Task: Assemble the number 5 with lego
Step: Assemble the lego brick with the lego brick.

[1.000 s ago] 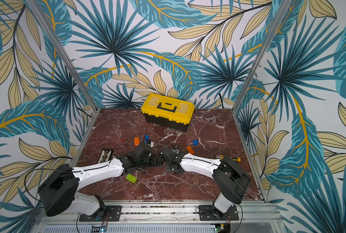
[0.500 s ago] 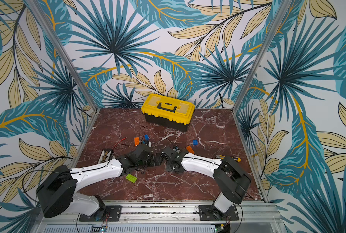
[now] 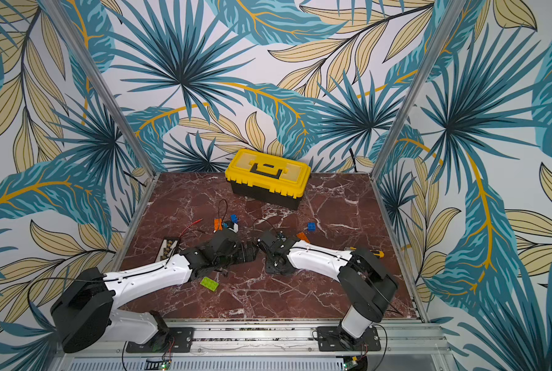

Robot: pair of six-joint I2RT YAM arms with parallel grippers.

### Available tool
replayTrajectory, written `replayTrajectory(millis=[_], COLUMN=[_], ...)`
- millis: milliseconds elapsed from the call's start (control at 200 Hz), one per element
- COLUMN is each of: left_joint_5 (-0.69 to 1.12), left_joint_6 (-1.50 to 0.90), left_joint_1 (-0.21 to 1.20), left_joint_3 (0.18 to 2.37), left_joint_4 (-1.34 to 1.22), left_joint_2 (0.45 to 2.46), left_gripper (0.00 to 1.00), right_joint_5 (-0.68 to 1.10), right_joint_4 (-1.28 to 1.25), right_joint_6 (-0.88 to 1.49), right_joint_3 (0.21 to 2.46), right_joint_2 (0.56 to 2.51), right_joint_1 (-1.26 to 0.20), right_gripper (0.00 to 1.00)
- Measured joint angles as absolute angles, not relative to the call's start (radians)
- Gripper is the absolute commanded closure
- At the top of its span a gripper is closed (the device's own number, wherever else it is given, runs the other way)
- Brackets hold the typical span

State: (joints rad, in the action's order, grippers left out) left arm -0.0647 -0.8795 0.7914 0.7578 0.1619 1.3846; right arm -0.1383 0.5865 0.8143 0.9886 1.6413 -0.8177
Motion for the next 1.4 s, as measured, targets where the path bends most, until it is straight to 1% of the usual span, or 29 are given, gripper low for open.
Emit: replayTrajectory(millis=[55,105,150,280,446,591,781,971,1031,1061,1161,1222,1397], left_joint_5=[-0.064,-0.064,-0.064,-0.064,-0.064,-0.064,-0.064,-0.065,-0.068,-0.071,-0.087,-0.098,-0.129], left_joint_6=[-0.879,-0.879,-0.879,-0.879,-0.88,-0.88,-0.883,-0.883,-0.883,-0.883,-0.883,-0.883,-0.884], left_joint_1=[0.791,0.791,0.791,0.791,0.791,0.791,0.791,0.791,0.791,0.791,0.791,0.79,0.784], left_joint_3=[0.758,0.758,0.758,0.758,0.758,0.757,0.753,0.753,0.753,0.753,0.749,0.74,0.72], left_joint_4=[0.162,0.162,0.162,0.161,0.161,0.161,0.154,0.154,0.155,0.157,0.167,0.17,0.176], left_joint_2=[1.385,1.385,1.385,1.385,1.385,1.385,1.388,1.393,1.392,1.391,1.373,1.349,1.296], left_gripper=[0.0,0.0,0.0,0.0,0.0,0.0,0.0,0.0,0.0,0.0,0.0,0.0,0.0], right_joint_5=[-0.138,-0.138,-0.138,-0.138,-0.135,-0.126,-0.119,-0.118,-0.117,-0.115,-0.11,-0.107,-0.103], right_joint_4=[0.586,0.585,0.585,0.58,0.582,0.529,0.434,0.455,0.464,0.469,0.488,0.501,0.529], right_joint_6=[0.812,0.812,0.809,0.811,0.809,0.808,0.81,0.792,0.781,0.775,0.759,0.746,0.711], right_joint_3=[0.989,0.989,0.989,0.989,0.993,0.984,0.952,0.985,1.005,1.014,1.034,1.045,1.069], right_joint_2=[1.636,1.634,1.635,1.636,1.65,1.671,1.663,1.675,1.687,1.694,1.704,1.709,1.721], right_joint_1=[-0.818,-0.818,-0.818,-0.817,-0.817,-0.815,-0.812,-0.812,-0.812,-0.812,-0.81,-0.809,-0.808], right_gripper=[0.62,0.63,0.69,0.8,0.81,0.85,0.85,0.83,0.79,0.75,0.73,0.68,0.67])
